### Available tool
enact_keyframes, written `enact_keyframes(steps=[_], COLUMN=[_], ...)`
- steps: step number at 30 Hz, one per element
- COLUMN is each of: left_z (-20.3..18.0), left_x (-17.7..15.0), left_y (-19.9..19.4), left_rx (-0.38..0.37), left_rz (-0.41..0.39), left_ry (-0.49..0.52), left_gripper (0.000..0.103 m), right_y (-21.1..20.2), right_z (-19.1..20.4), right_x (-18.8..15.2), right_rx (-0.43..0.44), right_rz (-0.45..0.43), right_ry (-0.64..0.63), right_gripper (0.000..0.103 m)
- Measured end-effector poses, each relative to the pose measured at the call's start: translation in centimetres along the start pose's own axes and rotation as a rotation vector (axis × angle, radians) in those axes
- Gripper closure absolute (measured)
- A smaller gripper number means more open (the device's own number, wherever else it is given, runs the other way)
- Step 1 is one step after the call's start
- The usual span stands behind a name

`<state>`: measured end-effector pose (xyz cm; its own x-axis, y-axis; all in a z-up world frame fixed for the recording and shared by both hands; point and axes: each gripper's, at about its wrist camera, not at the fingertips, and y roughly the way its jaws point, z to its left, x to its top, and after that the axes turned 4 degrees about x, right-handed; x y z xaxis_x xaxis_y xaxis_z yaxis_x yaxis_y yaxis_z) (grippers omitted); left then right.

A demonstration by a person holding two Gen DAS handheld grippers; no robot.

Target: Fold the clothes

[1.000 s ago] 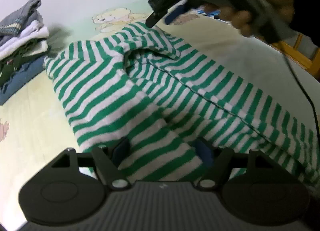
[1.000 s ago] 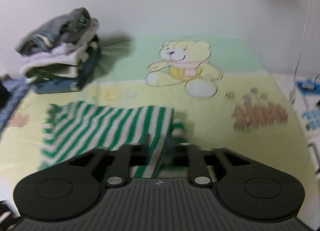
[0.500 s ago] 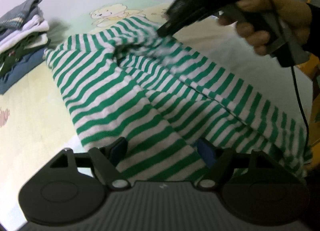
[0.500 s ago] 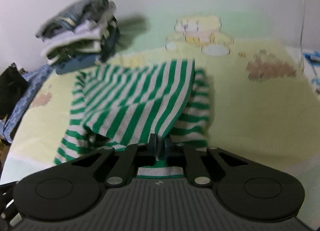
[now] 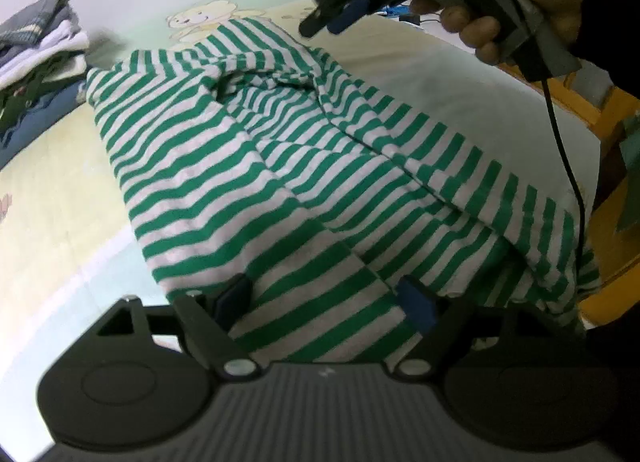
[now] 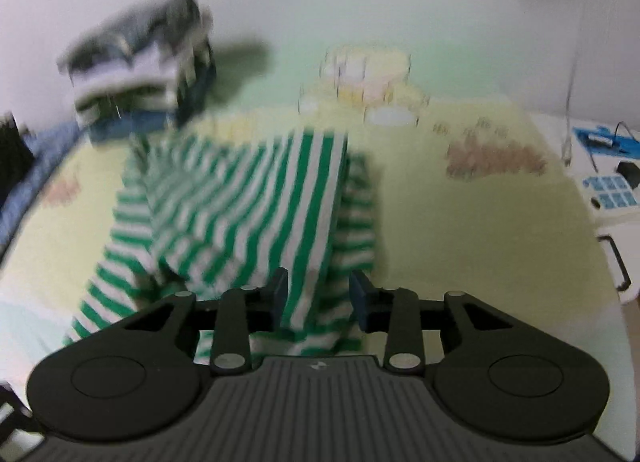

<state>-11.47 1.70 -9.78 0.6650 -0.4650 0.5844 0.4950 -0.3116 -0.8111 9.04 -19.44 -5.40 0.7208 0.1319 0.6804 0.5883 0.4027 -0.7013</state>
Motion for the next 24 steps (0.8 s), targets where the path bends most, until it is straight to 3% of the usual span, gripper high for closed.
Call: enact_keyframes(steps=[5, 7, 12, 13, 14, 15, 18, 19, 20, 21, 22, 24], left_z=[-0.5, -0.8, -0.6, -0.6, -0.5, -0.6, -1.1, -1.3, -1.4, -1.5, -1.6, -1.8], left_x=[0.0, 0.0, -0.3, -0.5, -0.7, -0.8, -0.8, -0.8, -0.8, -0.8, -0.9, -1.1], left_y=[0.3, 0.3, -0.6, -0.7, -0.7, -0.7, -0.7, -0.7, -0.7, -0.8, -0.8, -1.3], left_rx=[0.003, 0.009, 0.005, 0.005, 0.005, 0.007, 0.012, 0.015, 0.018, 0.022, 0.025, 0.019], left_rz=[0.002, 0.006, 0.002, 0.001, 0.002, 0.002, 0.001, 0.003, 0.004, 0.004, 0.005, 0.0], left_ry=[0.001, 0.022, -0.005, -0.019, -0.031, -0.04, -0.037, -0.032, -0.025, -0.017, -0.011, -0.016], left_gripper=[0.018, 0.018, 0.021, 0.021, 0.021, 0.021, 0.021, 0.021, 0.021, 0.021, 0.021, 0.021], right_y=[2.8, 4.5, 1.8, 0.6, -0.5, -1.0, -0.6, -0.1, 0.5, 0.9, 1.3, 1.0], right_z=[0.7, 1.2, 1.4, 1.4, 1.4, 1.7, 2.7, 2.9, 2.8, 2.6, 2.4, 2.9], right_x=[-0.5, -0.9, -0.7, -0.9, -1.3, -1.9, -3.7, -4.2, -4.4, -4.5, -4.6, -4.5], right_rx=[0.015, 0.03, 0.089, 0.106, 0.114, 0.102, 0.053, 0.04, 0.036, 0.039, 0.039, 0.07], right_rz=[0.034, 0.069, 0.031, 0.021, 0.016, 0.023, 0.049, 0.047, 0.046, 0.052, 0.056, 0.045], right_ry=[0.018, 0.025, 0.025, 0.002, -0.022, -0.047, -0.11, -0.108, -0.091, -0.067, -0.044, -0.028], right_gripper=[0.093, 0.093, 0.088, 0.085, 0.075, 0.065, 0.064, 0.066, 0.073, 0.089, 0.096, 0.098])
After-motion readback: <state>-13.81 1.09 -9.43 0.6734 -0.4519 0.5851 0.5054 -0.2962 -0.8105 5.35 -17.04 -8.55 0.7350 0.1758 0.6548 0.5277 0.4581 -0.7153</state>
